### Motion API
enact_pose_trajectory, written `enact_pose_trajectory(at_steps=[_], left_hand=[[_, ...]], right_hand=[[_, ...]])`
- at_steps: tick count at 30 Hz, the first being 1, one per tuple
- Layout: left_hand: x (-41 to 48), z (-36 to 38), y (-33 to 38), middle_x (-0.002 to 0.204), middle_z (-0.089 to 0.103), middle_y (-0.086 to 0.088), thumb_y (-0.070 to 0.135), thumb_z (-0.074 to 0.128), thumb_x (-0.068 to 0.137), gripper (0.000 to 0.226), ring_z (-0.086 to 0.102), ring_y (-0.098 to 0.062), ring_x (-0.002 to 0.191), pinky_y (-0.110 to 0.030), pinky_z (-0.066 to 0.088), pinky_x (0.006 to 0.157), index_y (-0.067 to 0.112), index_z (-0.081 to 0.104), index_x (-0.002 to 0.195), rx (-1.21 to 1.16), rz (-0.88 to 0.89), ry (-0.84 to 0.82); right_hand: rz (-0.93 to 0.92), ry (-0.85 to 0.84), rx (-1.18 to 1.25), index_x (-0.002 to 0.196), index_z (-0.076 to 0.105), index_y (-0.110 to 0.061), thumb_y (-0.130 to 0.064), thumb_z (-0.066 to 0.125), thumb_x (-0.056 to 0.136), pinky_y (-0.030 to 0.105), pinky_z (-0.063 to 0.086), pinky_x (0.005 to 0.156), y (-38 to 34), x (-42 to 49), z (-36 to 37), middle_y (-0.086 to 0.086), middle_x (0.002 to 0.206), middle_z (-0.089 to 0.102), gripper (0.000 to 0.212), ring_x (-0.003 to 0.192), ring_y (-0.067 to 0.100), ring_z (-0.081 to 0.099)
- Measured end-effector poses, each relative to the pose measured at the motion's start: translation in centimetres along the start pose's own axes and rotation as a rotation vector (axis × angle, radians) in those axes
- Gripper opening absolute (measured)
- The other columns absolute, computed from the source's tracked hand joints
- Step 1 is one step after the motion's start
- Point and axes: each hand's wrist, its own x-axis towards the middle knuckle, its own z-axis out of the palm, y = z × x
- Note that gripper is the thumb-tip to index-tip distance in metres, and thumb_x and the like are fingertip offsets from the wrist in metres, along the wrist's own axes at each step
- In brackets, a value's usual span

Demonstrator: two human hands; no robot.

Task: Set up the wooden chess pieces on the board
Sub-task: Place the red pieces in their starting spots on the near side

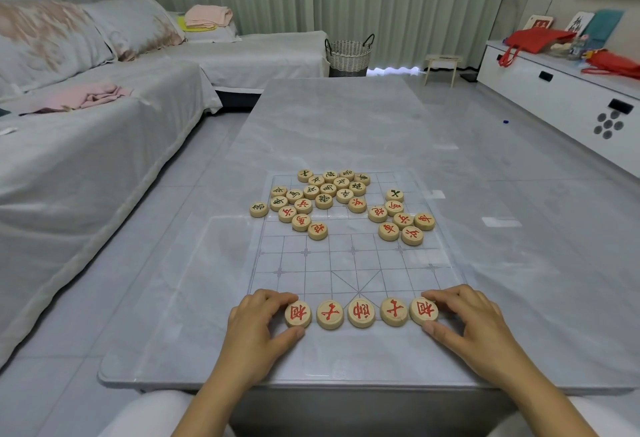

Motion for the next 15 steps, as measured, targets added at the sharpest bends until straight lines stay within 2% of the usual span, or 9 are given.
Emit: enact_pose_trajectory(at_steps=[4,7,9,13,14,15], left_hand=[[0.01,-0.04,0.08,0.108,0.050,0.015,0.037,0.069,0.078,0.042,0.046,-0.007,0.104,-0.030,0.039,0.097,0.031,0.056,0.117,-0.002,-0.001,-0.005],[0.00,-0.10,0.08,0.106,0.050,0.017,0.049,0.063,0.072,0.047,0.046,-0.006,0.102,-0.029,0.039,0.096,0.033,0.056,0.116,-0.008,-0.001,-0.016],[0.02,-0.10,0.12,0.105,0.049,0.018,0.049,0.063,0.072,0.047,0.046,-0.006,0.103,-0.029,0.038,0.096,0.033,0.055,0.116,-0.009,0.001,-0.014],[0.06,-0.07,0.03,0.105,0.048,0.020,0.039,0.072,0.075,0.050,0.045,-0.004,0.104,-0.024,0.035,0.096,0.035,0.050,0.119,-0.014,0.001,-0.002],[0.04,-0.11,0.04,0.103,0.047,0.024,0.044,0.072,0.072,0.053,0.045,-0.003,0.102,-0.022,0.035,0.094,0.037,0.048,0.119,-0.025,-0.005,-0.008],[0.02,-0.13,0.04,0.101,0.045,0.027,0.051,0.072,0.067,0.057,0.046,-0.002,0.100,-0.021,0.034,0.092,0.040,0.046,0.117,-0.042,-0.011,-0.014]], right_hand=[[0.014,-0.016,-0.001,0.123,0.049,-0.037,-0.045,0.060,0.083,0.021,0.026,0.090,-0.22,0.08,-0.10,-0.019,0.106,0.045,0.042,0.100,0.001,0.038],[0.016,-0.024,-0.001,0.123,0.049,-0.037,-0.044,0.060,0.083,0.021,0.027,0.090,-0.25,0.07,-0.11,-0.019,0.106,0.046,0.042,0.100,0.001,0.039],[0.018,-0.039,0.004,0.122,0.049,-0.037,-0.046,0.060,0.082,0.022,0.028,0.090,-0.30,0.03,-0.29,-0.022,0.105,0.045,0.042,0.098,-0.002,0.039],[0.039,-0.026,0.173,0.107,0.046,-0.049,-0.079,0.045,0.064,0.025,0.039,0.088,-0.45,0.08,-0.86,-0.023,0.099,0.053,0.052,0.095,-0.001,0.049],[0.050,-0.003,0.202,0.103,0.046,-0.052,-0.074,0.050,0.067,0.027,0.043,0.088,-0.40,0.15,-0.86,-0.020,0.097,0.056,0.042,0.094,0.002,0.052],[0.066,-0.001,0.215,0.099,0.045,-0.053,-0.062,0.057,0.074,0.031,0.045,0.088,-0.42,0.16,-0.89,-0.017,0.096,0.057,0.029,0.093,0.004,0.053]])
